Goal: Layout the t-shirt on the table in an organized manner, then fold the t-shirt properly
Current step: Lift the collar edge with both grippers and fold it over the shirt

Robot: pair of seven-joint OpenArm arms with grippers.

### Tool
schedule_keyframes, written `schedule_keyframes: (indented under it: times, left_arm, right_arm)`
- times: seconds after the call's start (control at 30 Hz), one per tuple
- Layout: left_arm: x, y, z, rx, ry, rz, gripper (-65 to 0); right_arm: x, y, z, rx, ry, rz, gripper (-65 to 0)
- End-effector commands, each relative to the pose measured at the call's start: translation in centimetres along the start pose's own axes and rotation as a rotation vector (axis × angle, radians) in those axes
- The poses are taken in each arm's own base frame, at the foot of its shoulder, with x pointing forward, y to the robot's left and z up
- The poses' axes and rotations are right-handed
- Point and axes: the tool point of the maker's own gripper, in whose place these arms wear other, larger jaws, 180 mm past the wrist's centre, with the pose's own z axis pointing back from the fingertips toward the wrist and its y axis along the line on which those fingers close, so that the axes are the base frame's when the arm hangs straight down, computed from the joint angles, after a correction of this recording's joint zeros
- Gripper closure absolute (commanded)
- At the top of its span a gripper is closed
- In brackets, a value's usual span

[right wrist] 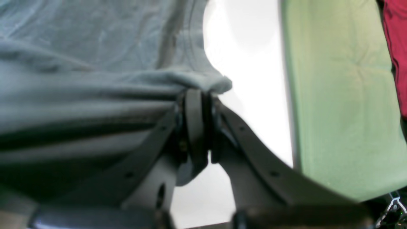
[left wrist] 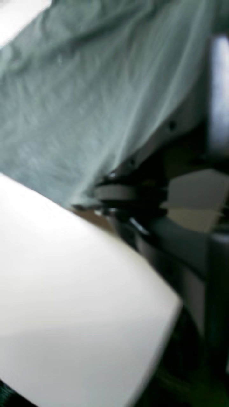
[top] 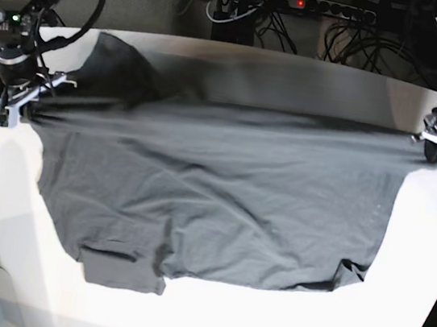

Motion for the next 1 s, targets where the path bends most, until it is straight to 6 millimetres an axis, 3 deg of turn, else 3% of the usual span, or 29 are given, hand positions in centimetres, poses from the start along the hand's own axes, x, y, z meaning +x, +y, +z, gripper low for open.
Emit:
schedule_keyframes:
  times: [0.0, 0.3, 0.53, 0.73, 0.97]
  left_arm:
    - [1.9, 0.1, 0.4, 0.007, -0.063, -0.018, -0.1]
    - [5.0, -1.5, -1.0, -0.030, -0.140, 0.013, -0.1]
    - [5.7, -1.5, -2.6, -0.039, -0.145, 0.063, -0.1]
    - [5.5, -1.3, -2.5, -0.037, -0.140, 0.058, -0.1]
    - [5.4, -1.0, -2.6, -0.030, -0.135, 0.053, -0.1]
  right_arm:
    - [1.3, -0.6, 0.4, -0.017, -0.049, 0.006, 0.0]
    - [3.7, -0.6, -0.1, -0.020, -0.105, 0.000, 0.0]
    - [6.6, -0.7, -0.6, -0.017, -0.168, 0.019, 0.0]
    - [6.2, -1.3, -0.4, -0.028, -0.161, 0.032, 0.0]
    - [4.0, -1.0, -0.2, -0.016, -0.111, 0.044, 0.0]
